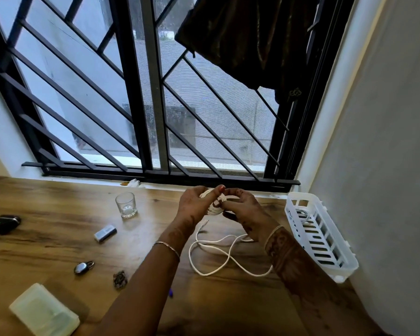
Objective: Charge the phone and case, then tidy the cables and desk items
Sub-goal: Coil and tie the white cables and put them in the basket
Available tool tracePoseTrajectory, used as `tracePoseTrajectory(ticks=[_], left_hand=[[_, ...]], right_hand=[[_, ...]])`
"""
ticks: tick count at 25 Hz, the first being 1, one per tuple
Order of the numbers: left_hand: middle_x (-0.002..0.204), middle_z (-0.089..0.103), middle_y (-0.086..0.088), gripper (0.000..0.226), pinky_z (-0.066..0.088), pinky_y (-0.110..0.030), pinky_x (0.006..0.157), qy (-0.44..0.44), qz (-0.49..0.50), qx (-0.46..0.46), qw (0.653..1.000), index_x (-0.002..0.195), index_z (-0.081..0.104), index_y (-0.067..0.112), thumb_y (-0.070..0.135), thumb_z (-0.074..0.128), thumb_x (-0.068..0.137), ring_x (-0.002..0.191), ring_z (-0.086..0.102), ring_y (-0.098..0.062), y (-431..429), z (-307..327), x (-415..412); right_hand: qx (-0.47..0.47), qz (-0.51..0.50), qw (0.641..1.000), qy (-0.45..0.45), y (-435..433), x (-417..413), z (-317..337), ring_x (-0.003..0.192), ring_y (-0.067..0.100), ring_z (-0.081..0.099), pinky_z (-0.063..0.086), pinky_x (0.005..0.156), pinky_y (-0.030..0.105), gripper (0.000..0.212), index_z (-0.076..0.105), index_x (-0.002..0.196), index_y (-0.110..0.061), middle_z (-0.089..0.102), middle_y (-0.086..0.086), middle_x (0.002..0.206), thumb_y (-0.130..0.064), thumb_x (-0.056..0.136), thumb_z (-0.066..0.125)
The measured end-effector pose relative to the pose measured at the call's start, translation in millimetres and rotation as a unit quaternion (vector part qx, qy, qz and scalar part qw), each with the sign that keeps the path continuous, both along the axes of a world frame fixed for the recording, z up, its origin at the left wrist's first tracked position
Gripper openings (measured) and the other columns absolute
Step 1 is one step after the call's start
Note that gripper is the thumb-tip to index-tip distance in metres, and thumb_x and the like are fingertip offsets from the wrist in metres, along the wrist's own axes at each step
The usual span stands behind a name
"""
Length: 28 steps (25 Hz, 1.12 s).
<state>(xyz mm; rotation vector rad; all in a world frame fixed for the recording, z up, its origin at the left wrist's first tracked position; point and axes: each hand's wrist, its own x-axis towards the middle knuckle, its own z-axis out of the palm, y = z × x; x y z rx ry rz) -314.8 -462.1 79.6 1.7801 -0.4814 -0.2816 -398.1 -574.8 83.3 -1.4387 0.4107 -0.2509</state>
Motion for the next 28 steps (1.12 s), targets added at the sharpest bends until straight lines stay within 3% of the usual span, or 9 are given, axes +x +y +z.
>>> tracePoseTrajectory(ticks=[2, 4, 8, 11, 13, 16, 19, 25, 28], left_hand=[[0.093, 0.072, -0.022, 0.045, 0.057, -0.050, 0.084, 0.121, -0.018, -0.072, 0.990, 0.093, 0.071, 0.000, 0.044, 0.070, 0.081, 0.084, 0.069, -0.030, 1.1, -2.1, -0.1], [0.095, 0.072, -0.022, 0.044, 0.058, -0.042, 0.081, 0.172, -0.020, -0.103, 0.979, 0.096, 0.070, -0.001, 0.041, 0.068, 0.083, 0.082, 0.069, -0.027, 1.1, -3.5, -0.4], [0.080, 0.069, -0.015, 0.046, 0.056, -0.028, 0.065, 0.196, -0.029, -0.123, 0.972, 0.097, 0.068, -0.003, 0.041, 0.068, 0.083, 0.069, 0.066, -0.020, 1.1, -7.7, -1.3], [0.074, 0.058, -0.012, 0.048, 0.050, -0.032, 0.067, 0.184, -0.040, -0.100, 0.977, 0.092, 0.067, -0.001, 0.046, 0.065, 0.084, 0.069, 0.057, -0.021, 1.8, -11.5, 1.8], [0.072, 0.057, -0.009, 0.046, 0.048, -0.029, 0.060, 0.141, -0.033, -0.074, 0.987, 0.087, 0.066, 0.003, 0.048, 0.061, 0.086, 0.064, 0.055, -0.018, 4.3, -13.7, 6.3], [0.082, 0.065, -0.006, 0.034, 0.052, -0.029, 0.053, 0.021, 0.003, -0.019, 1.000, 0.095, 0.061, 0.012, 0.044, 0.053, 0.092, 0.065, 0.060, -0.017, 12.4, -20.1, 14.2], [0.085, 0.068, -0.009, 0.029, 0.054, -0.038, 0.068, -0.052, 0.000, -0.006, 0.999, 0.090, 0.062, 0.015, 0.041, 0.050, 0.095, 0.077, 0.065, -0.023, 18.4, -24.9, 18.4], [0.072, 0.063, -0.005, 0.031, 0.048, -0.029, 0.057, 0.044, -0.119, -0.085, 0.988, 0.081, 0.060, 0.014, 0.042, 0.052, 0.093, 0.065, 0.058, -0.018, 13.1, -23.2, 10.5], [0.072, 0.064, -0.002, 0.028, 0.049, -0.032, 0.062, 0.103, -0.107, -0.102, 0.984, 0.085, 0.056, 0.017, 0.044, 0.056, 0.090, 0.065, 0.059, -0.017, 8.2, -29.9, 4.7]], right_hand=[[-0.012, 0.016, 1.000, -0.020, 1.4, -2.6, -2.8, 0.090, 0.019, 0.068, 0.054, 0.082, 0.033, 0.028, 0.061, 0.096, -0.019, 0.072, 0.006, 0.096, -0.002, 0.076, 0.073], [-0.138, -0.018, 0.989, -0.058, 5.3, -4.1, -7.2, 0.092, 0.018, 0.067, 0.056, 0.076, 0.029, 0.036, 0.059, 0.100, -0.020, 0.067, 0.003, 0.106, -0.006, 0.072, 0.078], [-0.467, -0.126, 0.863, -0.147, 11.8, -0.9, -14.1, 0.075, 0.007, 0.057, 0.049, 0.063, 0.018, 0.019, 0.066, 0.087, -0.020, 0.058, -0.005, 0.096, -0.016, 0.072, 0.079], [-0.564, -0.147, 0.796, -0.164, 13.2, 0.7, -14.0, 0.074, 0.006, 0.054, 0.047, 0.067, 0.017, 0.007, 0.070, 0.087, -0.016, 0.062, -0.004, 0.087, -0.019, 0.080, 0.072], [-0.583, -0.151, 0.783, -0.158, 14.9, 1.2, -15.0, 0.077, 0.010, 0.060, 0.051, 0.071, 0.021, 0.008, 0.068, 0.091, -0.014, 0.066, 0.000, 0.086, -0.019, 0.085, 0.068], [-0.572, -0.162, 0.790, -0.152, 21.1, 3.1, -17.0, 0.079, 0.011, 0.063, 0.052, 0.072, 0.020, 0.010, 0.066, 0.095, -0.014, 0.069, 0.001, 0.087, -0.020, 0.087, 0.066], [-0.529, -0.171, 0.815, -0.165, 24.3, 4.1, -16.8, 0.077, 0.007, 0.065, 0.052, 0.071, 0.017, 0.007, 0.063, 0.095, -0.018, 0.070, -0.003, 0.085, -0.019, 0.088, 0.065], [-0.216, -0.205, 0.942, -0.157, 6.5, 13.2, -14.7, 0.071, 0.010, 0.066, 0.056, 0.068, 0.022, 0.012, 0.062, 0.086, -0.018, 0.068, -0.002, 0.077, -0.006, 0.088, 0.062], [-0.013, -0.187, 0.972, -0.145, 10.0, 17.6, -26.1, 0.072, 0.016, 0.068, 0.056, 0.066, 0.024, 0.015, 0.062, 0.086, -0.016, 0.069, 0.006, 0.078, -0.002, 0.088, 0.061]])
